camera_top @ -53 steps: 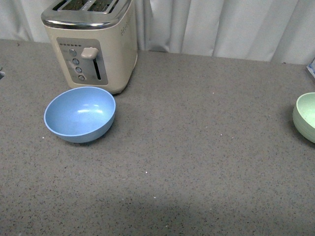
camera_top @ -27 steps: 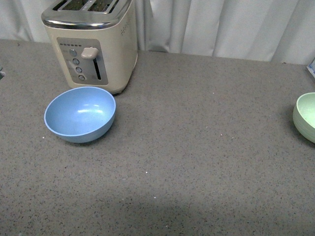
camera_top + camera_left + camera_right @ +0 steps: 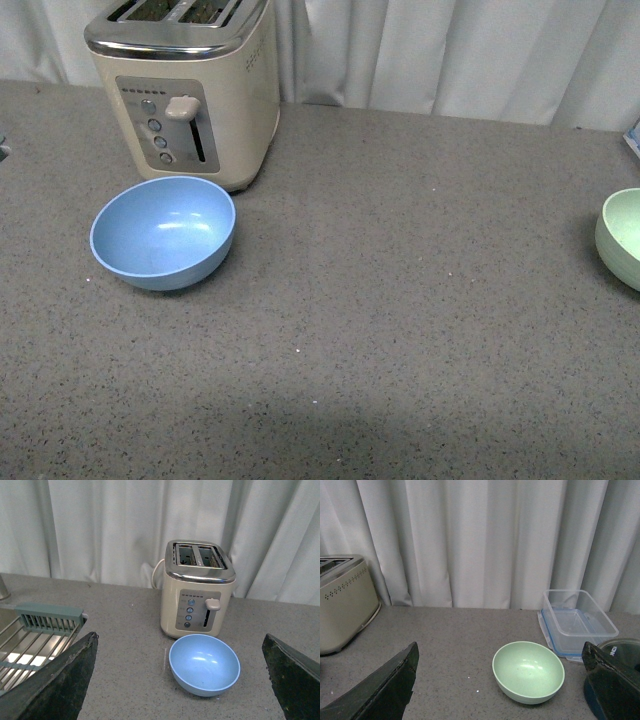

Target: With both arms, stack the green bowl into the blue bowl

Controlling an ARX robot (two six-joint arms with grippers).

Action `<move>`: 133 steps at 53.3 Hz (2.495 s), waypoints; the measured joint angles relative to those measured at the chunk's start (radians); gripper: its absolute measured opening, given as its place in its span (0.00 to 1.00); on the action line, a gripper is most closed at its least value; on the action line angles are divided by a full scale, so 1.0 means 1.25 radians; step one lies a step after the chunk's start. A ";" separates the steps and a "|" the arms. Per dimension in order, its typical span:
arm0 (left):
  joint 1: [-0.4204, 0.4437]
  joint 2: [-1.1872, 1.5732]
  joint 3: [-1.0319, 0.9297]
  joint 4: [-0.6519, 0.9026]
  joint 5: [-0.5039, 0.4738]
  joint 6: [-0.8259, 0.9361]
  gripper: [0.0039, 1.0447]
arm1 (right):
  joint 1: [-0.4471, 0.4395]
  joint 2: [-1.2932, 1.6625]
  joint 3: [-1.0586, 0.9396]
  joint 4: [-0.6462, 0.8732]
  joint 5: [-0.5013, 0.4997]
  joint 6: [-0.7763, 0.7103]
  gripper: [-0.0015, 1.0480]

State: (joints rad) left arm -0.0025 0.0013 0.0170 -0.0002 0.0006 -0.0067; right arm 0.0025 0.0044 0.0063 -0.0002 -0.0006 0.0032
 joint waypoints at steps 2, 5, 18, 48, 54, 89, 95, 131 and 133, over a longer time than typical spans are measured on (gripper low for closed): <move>0.000 0.000 0.000 0.000 0.000 0.000 0.94 | 0.000 0.000 0.000 0.000 0.000 0.000 0.91; 0.000 0.000 0.000 0.000 0.000 0.000 0.94 | 0.000 0.000 0.000 0.000 0.000 0.000 0.91; 0.044 0.057 0.042 -0.114 0.146 -0.104 0.94 | 0.000 0.000 0.000 0.000 0.002 0.000 0.91; -0.070 0.320 0.085 -0.134 0.156 -0.532 0.94 | 0.000 0.000 0.000 0.000 0.002 0.000 0.91; -0.124 0.456 0.085 -0.023 0.088 -0.548 0.94 | 0.000 0.000 0.000 0.000 0.001 0.000 0.91; -0.299 1.240 0.266 0.381 -0.078 -0.579 0.94 | 0.000 0.000 0.000 0.000 0.001 0.000 0.91; -0.288 1.299 0.290 0.393 -0.088 -0.565 0.94 | 0.000 0.000 0.000 0.000 0.001 0.000 0.91; -0.199 1.499 0.443 0.376 -0.150 -0.532 0.94 | 0.000 0.000 0.000 0.000 0.001 0.000 0.91; -0.192 1.506 0.449 0.373 -0.152 -0.531 0.94 | 0.000 0.000 0.000 0.000 0.002 0.000 0.91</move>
State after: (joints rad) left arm -0.2424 1.8843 0.5785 0.4664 -0.1898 -0.6701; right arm 0.0025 0.0044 0.0063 -0.0002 0.0013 0.0032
